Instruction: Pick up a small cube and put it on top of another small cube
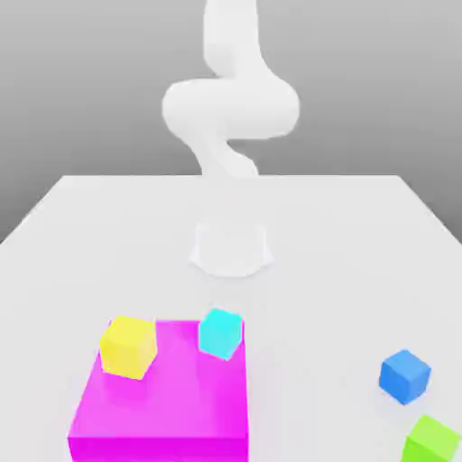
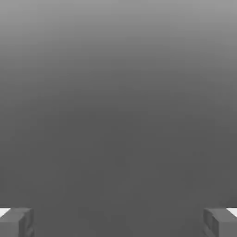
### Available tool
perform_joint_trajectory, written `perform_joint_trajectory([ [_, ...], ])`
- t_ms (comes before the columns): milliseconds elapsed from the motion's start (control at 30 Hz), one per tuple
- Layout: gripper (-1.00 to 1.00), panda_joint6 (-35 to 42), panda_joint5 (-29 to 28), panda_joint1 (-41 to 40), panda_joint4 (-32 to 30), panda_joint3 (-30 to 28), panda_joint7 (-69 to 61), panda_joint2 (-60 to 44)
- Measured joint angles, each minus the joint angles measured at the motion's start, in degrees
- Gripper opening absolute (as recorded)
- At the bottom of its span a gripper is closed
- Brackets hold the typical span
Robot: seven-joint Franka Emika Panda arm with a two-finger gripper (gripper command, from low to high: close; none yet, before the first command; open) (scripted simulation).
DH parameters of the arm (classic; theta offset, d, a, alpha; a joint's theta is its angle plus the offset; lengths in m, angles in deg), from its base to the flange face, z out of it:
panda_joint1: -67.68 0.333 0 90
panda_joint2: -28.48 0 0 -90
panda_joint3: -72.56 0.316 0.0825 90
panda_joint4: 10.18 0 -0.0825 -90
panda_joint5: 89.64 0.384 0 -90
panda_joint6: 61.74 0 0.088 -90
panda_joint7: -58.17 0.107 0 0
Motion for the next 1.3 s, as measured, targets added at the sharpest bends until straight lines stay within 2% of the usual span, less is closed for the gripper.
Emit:
perform_joint_trajectory([
  [367, 0.00, -10.67, 0.94, 6.65, -6.09, 7.51, -0.16, -23.04],
  [633, 0.00, -18.30, -2.83, 12.35, -10.46, 12.98, 2.91, -39.83],
  [800, 0.00, -22.95, -7.71, 16.52, -13.04, 13.51, 6.64, -50.54],
  [967, 0.00, -30.41, -13.49, 21.13, -11.67, 8.65, 11.03, -60.97],
  [1000, -1.00, -31.82, -14.30, 22.07, -11.30, 7.54, 11.66, -62.76],
  [1200, -1.00, -32.54, -14.81, 22.46, -11.11, 7.05, 12.07, -63.65],
  [1300, -1.00, -29.75, -12.91, 20.95, -11.90, 9.00, 10.61, -60.08],
])
